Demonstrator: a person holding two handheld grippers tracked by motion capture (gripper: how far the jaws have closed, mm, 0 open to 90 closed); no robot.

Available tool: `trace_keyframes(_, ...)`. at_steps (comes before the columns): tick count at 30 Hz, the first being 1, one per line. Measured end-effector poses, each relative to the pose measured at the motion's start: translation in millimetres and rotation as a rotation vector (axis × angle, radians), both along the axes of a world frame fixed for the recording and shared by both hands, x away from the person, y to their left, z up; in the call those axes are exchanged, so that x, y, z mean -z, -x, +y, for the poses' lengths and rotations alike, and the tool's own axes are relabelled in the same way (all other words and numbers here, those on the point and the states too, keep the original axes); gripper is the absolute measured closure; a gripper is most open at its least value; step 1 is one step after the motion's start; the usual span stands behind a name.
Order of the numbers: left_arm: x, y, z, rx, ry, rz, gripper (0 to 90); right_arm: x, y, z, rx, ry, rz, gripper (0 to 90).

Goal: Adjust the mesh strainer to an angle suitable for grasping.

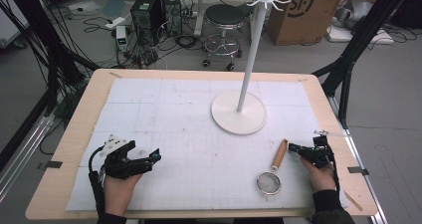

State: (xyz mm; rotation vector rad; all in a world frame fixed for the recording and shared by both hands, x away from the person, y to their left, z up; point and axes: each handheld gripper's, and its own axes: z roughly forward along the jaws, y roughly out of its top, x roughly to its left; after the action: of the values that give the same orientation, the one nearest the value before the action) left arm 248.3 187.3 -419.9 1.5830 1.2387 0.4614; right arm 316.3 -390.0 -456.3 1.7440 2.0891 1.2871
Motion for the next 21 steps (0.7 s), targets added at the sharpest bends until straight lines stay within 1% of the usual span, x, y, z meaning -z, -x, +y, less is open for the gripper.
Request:
trace_keyframes(3,-0.3,1.7,1.7,-0.004,0.002,-0.005,1.8,0.3,-1.7,0.6,-0.001,-0.001,0.006,90.0)
trace_keyframes(6,0.1,2.5,1.3,-0.002,0.000,-0.002,1.8,0.7,-4.7,1.0,0.005,-0.009,0.023,90.0)
trace_keyframes(9,0.9,2.7,1.0,-0.003,-0.005,0.000,1.8,0.5,-6.2,2.6,0.010,0.000,0.027,90.0)
trace_keyframes(10,1.2,2.8,1.0,-0.002,-0.006,0.002,1.8,0.8,-8.0,3.7,0.004,0.006,0.025,90.0)
trace_keyframes(13,1.8,3.2,0.4,-0.002,-0.010,0.003,1.8,1.0,-9.1,4.8,0.000,0.001,0.028,90.0)
trace_keyframes(15,1.6,3.6,0.8,0.001,-0.014,0.003,1.8,1.0,-9.6,6.4,-0.011,0.003,0.026,90.0)
trace_keyframes(16,1.6,4.0,0.6,-0.001,-0.015,0.004,1.8,0.5,-9.8,10.4,-0.027,0.003,0.028,90.0)
trace_keyframes(17,1.6,4.2,0.4,-0.003,-0.013,0.004,1.8,0.5,-9.8,10.4,-0.027,0.003,0.028,90.0)
trace_keyframes(18,1.8,4.2,0.3,-0.003,-0.011,0.003,1.8,0.5,-10.4,15.7,-0.043,0.015,0.023,90.0)
trace_keyframes(21,2.5,4.2,1.0,-0.004,-0.013,0.006,1.8,0.4,-10.9,21.0,-0.057,0.017,0.020,90.0)
